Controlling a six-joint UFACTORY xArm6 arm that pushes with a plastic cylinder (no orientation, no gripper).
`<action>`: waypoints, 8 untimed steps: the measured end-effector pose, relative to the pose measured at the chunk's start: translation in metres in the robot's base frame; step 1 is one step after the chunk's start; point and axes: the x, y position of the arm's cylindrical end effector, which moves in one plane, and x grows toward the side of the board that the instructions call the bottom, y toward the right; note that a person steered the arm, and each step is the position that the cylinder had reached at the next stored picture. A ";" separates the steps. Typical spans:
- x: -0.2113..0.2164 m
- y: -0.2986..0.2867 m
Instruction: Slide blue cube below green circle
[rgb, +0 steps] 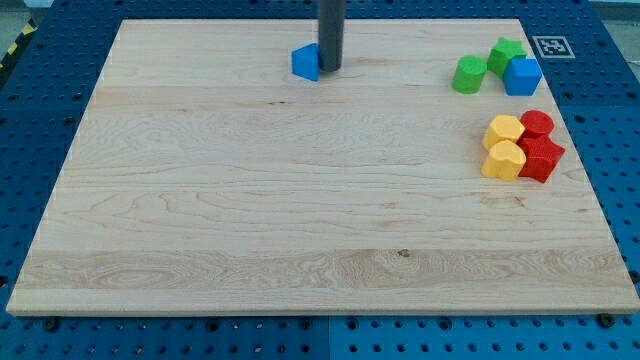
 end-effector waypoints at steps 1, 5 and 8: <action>-0.022 0.016; -0.091 0.328; 0.004 0.340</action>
